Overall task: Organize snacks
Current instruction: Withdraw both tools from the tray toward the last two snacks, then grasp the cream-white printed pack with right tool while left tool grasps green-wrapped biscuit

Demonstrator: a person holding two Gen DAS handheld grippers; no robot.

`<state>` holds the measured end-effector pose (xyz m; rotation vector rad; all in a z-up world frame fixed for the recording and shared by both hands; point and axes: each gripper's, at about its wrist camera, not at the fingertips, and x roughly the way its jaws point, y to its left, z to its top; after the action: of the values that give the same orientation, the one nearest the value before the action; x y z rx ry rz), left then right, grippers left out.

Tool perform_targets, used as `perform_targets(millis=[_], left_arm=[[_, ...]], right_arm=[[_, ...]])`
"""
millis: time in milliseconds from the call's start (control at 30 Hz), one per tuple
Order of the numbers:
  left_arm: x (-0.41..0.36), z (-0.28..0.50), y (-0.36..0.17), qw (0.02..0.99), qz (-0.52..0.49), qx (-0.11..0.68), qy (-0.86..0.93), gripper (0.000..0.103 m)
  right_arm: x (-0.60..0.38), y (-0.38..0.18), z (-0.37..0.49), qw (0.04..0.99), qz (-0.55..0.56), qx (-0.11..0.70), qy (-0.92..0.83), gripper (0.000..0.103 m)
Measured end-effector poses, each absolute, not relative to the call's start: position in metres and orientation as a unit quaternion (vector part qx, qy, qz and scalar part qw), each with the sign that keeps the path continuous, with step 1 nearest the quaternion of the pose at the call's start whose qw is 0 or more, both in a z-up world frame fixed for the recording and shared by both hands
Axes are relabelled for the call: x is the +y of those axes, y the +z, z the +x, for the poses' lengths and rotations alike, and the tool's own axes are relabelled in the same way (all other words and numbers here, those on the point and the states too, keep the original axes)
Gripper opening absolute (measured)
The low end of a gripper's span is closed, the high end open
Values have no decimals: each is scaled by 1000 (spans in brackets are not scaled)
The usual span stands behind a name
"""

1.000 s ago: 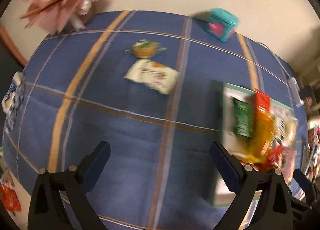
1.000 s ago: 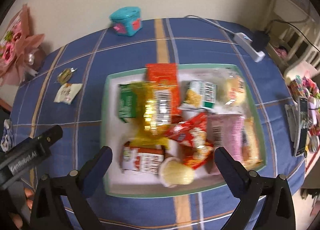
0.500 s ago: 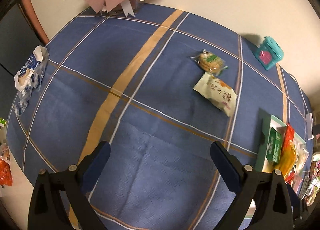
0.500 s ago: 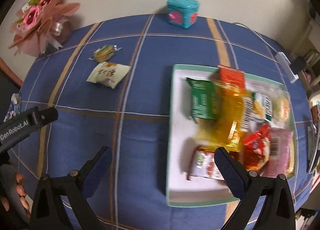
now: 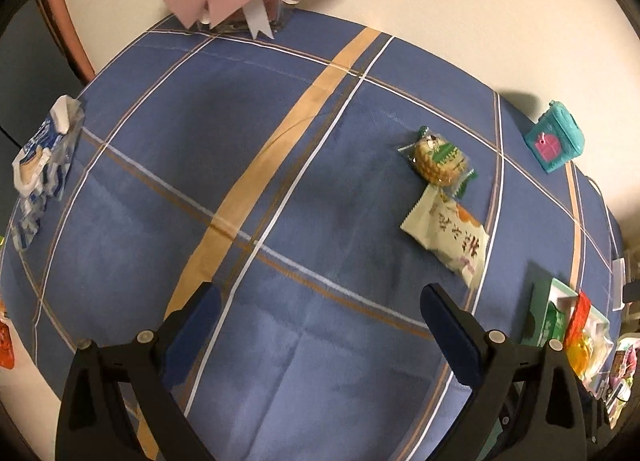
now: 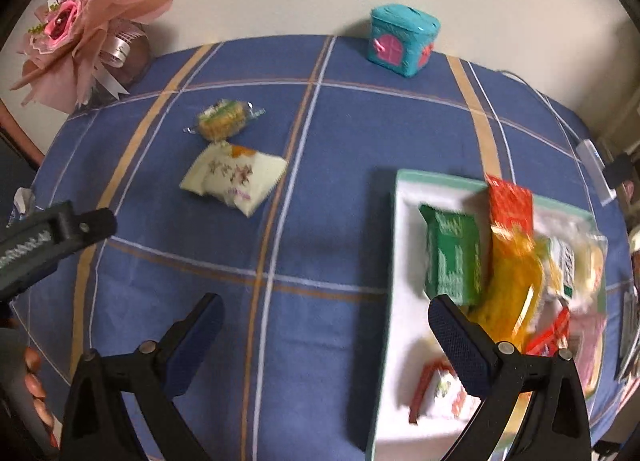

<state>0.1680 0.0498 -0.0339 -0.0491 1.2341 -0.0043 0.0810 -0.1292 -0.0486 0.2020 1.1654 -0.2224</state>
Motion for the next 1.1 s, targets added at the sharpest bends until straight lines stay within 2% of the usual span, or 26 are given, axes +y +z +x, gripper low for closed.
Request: perform_targets(millis=[267,867,1100], left_arm=[[46,188,-48,820,-19,572,-5,100],[67,224,-72,830,-42,556,-13,100],[64,223,-87,821,-38,570,-15,100]], right_arm=[[-125,-61,118,837,94,531,-93,103],[-88,-110,193,848,-14,529,-29,103],[-96,-115,205,852,32,522,-22,102]])
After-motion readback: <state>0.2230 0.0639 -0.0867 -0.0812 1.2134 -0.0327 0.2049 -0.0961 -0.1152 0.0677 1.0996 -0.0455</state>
